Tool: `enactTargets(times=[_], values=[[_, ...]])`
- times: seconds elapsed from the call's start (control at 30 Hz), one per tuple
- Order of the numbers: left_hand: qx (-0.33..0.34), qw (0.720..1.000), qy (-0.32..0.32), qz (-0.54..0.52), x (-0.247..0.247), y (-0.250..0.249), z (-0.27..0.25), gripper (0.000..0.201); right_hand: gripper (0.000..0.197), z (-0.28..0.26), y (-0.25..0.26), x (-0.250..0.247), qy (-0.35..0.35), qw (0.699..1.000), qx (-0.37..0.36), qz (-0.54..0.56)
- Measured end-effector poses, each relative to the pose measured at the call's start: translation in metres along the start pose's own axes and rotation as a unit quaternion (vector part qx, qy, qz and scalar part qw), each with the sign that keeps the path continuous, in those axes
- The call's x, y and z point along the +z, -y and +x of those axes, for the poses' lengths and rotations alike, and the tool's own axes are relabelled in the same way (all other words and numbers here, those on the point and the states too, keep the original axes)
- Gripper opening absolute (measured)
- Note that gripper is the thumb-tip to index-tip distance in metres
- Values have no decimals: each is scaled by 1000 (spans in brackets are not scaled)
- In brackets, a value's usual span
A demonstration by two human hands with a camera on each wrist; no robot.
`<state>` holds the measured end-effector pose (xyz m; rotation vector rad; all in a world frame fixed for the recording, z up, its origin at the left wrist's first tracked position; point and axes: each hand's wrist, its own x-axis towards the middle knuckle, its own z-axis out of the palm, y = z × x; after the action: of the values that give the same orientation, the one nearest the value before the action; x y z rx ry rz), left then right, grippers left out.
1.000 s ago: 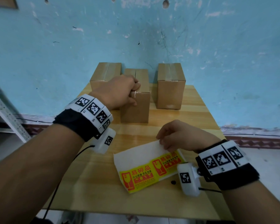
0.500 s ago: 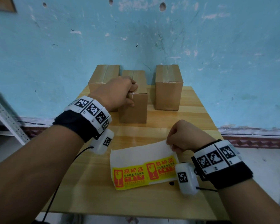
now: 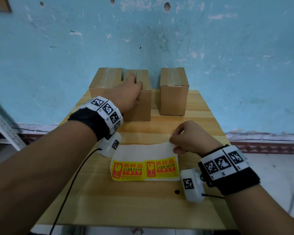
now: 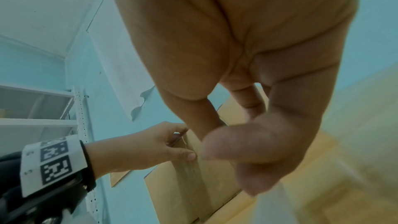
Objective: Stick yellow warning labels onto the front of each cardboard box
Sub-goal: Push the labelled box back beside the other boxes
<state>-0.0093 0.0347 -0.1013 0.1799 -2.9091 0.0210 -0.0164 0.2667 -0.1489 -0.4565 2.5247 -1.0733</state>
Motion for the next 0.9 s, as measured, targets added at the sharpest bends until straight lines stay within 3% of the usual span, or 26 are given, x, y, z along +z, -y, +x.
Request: enactTargets(times=[0.17, 0.43, 0.57, 0.67, 0.9], values=[[-5, 1000, -29, -3, 3, -4, -18, 72, 10, 3, -1, -4, -7, 1000, -19, 13], [-27, 998, -46, -35, 1, 11, -55, 62, 7, -6, 1, -8, -13, 991, -134, 18], [-42, 994, -80, -57, -4, 16, -70, 70, 10, -14, 1, -10, -31, 990, -136, 25], [-36, 994, -92, -57, -10, 12, -76, 64, 9, -20, -2, -12, -33, 992, -122, 28], [32, 993, -105, -37, -15, -25, -54, 56, 11, -22, -8, -24, -35, 991, -108, 69]])
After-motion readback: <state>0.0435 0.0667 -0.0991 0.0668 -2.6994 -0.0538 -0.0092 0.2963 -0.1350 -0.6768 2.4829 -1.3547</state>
